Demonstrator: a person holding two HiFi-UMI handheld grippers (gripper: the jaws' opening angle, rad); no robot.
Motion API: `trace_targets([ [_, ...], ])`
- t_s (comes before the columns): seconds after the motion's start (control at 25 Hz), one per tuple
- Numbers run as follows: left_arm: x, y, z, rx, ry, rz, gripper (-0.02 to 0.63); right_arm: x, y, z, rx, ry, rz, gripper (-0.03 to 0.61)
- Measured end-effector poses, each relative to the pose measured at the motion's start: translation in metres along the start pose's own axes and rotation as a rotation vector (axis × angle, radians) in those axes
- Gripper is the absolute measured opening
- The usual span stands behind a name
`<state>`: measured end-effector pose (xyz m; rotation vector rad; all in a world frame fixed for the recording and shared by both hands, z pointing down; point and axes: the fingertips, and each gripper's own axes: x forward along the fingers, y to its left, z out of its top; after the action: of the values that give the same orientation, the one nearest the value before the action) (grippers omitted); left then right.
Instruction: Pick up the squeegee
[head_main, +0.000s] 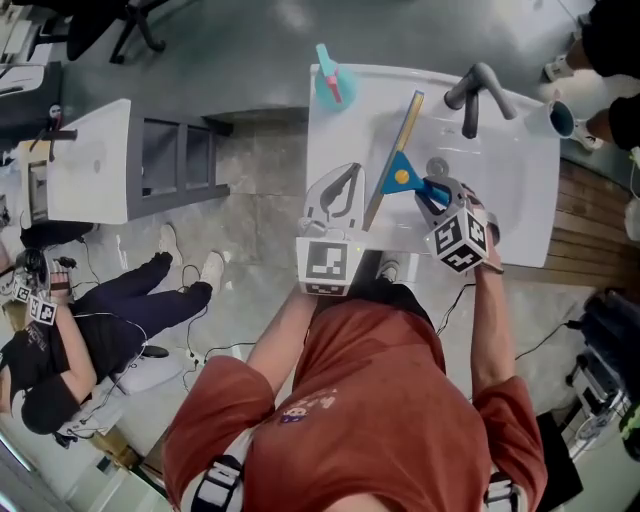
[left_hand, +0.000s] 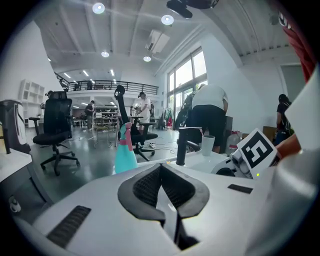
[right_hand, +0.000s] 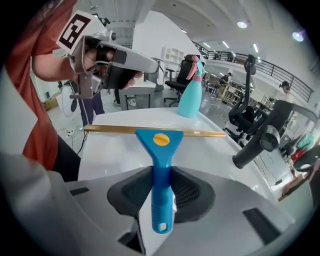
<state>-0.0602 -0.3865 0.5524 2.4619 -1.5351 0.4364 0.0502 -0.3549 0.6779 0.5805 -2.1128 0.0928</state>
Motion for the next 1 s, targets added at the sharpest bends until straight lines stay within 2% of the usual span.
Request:
trace_targets([
  [0.36, -0.030, -0.033, 0.017, 0.029, -0.046, -0.013, 0.015, -0.059, 0.013, -0.005, 0.001, 0.000, -0.085, 0.124],
  [0.72, -0.075, -0.073, 0.038, 0.059, -0.105, -0.026, 0.015, -0.112, 0.048, -0.012, -0.004, -0.019, -0.115, 0.124],
  [1.0, -0.113, -0.099, 0.039, 0.085, -0.122, -0.007, 0.015, -0.134, 0.083, -0.029, 0.003, -0.029, -0.106, 0.124],
])
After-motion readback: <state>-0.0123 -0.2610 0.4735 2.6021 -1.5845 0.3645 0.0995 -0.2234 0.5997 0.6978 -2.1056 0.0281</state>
